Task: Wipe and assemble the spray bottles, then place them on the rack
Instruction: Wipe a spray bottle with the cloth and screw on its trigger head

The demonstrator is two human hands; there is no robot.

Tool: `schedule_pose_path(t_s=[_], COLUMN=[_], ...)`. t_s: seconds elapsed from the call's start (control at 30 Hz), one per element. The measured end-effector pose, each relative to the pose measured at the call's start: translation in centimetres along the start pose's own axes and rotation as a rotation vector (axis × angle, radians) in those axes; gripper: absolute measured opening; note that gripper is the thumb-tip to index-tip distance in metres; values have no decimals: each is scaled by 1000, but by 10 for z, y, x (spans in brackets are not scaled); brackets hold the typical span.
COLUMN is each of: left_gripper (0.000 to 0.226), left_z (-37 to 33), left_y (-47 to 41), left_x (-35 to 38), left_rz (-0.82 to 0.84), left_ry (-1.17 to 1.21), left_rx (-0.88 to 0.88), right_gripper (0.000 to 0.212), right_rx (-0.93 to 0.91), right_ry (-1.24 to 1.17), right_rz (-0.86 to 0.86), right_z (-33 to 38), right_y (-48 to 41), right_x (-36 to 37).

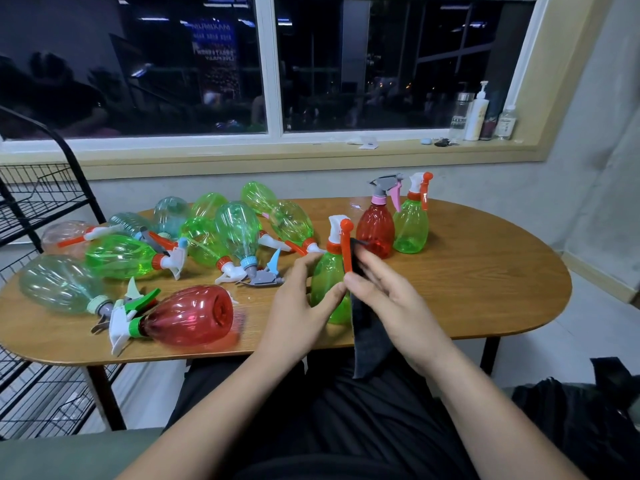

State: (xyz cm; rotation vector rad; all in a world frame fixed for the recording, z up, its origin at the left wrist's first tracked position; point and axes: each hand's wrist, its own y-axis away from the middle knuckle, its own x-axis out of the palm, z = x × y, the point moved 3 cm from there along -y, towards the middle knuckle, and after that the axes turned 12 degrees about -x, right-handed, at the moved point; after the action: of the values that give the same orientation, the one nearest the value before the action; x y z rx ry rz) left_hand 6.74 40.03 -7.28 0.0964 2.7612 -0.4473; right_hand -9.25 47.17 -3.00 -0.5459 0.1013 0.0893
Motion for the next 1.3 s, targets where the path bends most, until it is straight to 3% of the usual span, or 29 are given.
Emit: schedule_pose_path(t_s=[0.17,0.33,0.5,0.67,0.83,0.9,1.03,1.17,1.23,1.3], left_gripper=[66,76,72,62,57,60,66,82,82,82], left_z=[-1,-3,-3,-1,-6,-7,-8,-5,-1,3], left_y=[-4,-2,-1,0,4,4,2,0,-1,-2], left_x=[0,-1,-1,0,-2,-2,-2,-1,-2,-1], left_rz=[-37,-21,-28,10,0,-19,-57,-44,-33,-17], left_ry=[-95,-98,-58,23,-18,-49,-79,-88,-69,-57], left_rx=[58,30,31,-8,0,12,46,43,29,23], right_gripper=[55,37,72,69,87,82,44,72,71,55], right_rx=[113,234,144,103,264,261,164,78,111,206], right_ry=[184,287,192,210,319,313,255,261,273,318], right_rz=[-2,25,-61,-64,37,13,-34,31,48,72], right_z=[-27,-31,-7,-15,-39,-32,-8,-10,-17,-25], right_y=[11,11,1,8,9,5,0,1,2,5], right_x=[10,-2,0,0,-3,-4,-2,-1,-3,-9])
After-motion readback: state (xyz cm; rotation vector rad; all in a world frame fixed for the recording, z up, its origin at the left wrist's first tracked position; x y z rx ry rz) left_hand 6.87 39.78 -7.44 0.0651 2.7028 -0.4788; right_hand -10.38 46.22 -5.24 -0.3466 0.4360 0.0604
